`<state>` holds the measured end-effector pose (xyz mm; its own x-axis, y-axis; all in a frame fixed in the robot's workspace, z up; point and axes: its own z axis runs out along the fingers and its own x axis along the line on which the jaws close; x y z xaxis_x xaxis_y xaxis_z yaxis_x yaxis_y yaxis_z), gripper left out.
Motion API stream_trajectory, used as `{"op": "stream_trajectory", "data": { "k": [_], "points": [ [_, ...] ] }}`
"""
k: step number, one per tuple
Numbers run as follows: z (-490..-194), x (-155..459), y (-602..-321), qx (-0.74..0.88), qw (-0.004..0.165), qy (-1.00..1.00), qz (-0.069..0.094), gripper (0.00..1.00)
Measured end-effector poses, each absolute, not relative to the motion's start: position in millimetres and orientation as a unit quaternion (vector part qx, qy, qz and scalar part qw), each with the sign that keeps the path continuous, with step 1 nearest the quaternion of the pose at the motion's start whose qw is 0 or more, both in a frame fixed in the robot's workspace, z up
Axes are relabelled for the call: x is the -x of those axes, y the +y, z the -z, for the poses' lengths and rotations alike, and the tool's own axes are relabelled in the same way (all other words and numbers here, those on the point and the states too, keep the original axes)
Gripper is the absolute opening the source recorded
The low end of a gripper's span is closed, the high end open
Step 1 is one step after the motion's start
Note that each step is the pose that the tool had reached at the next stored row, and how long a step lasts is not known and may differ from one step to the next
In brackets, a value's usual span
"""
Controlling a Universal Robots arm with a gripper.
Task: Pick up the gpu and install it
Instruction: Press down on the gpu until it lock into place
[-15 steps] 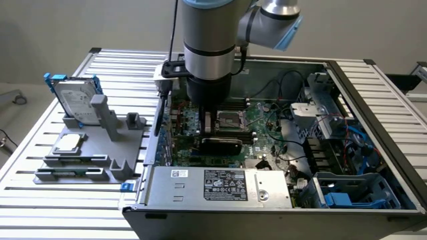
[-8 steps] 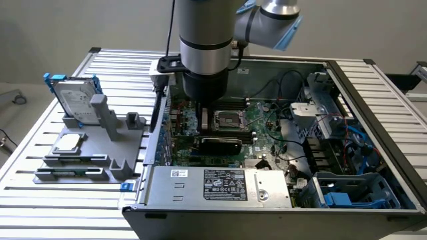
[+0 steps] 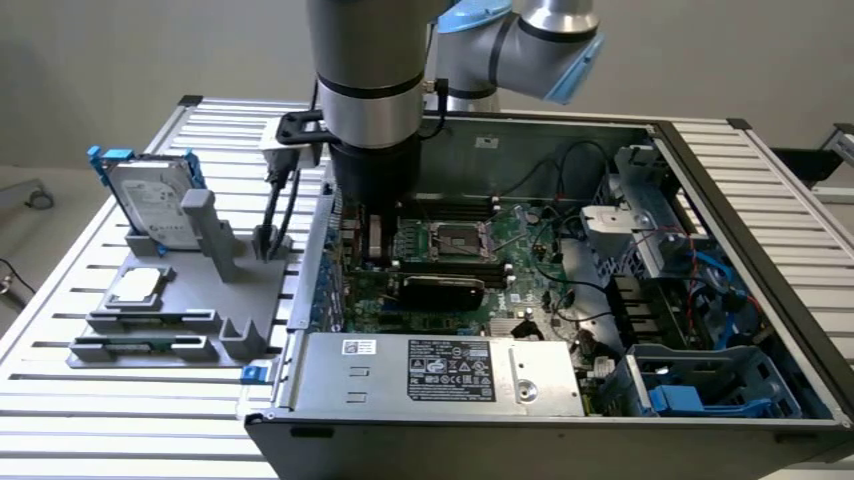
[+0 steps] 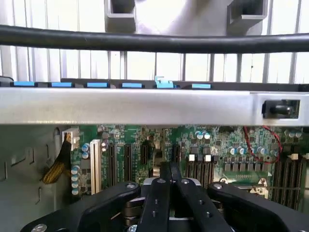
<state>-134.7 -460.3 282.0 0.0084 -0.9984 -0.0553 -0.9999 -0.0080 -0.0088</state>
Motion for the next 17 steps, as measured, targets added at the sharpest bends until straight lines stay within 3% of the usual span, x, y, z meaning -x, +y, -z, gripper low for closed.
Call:
{"op": "stream_trajectory", "data": {
  "k": [17],
  "points": [
    [-297.0,143.5,-461.6,0.709,0.012,0.704,-0.032,0.11]
  ]
}}
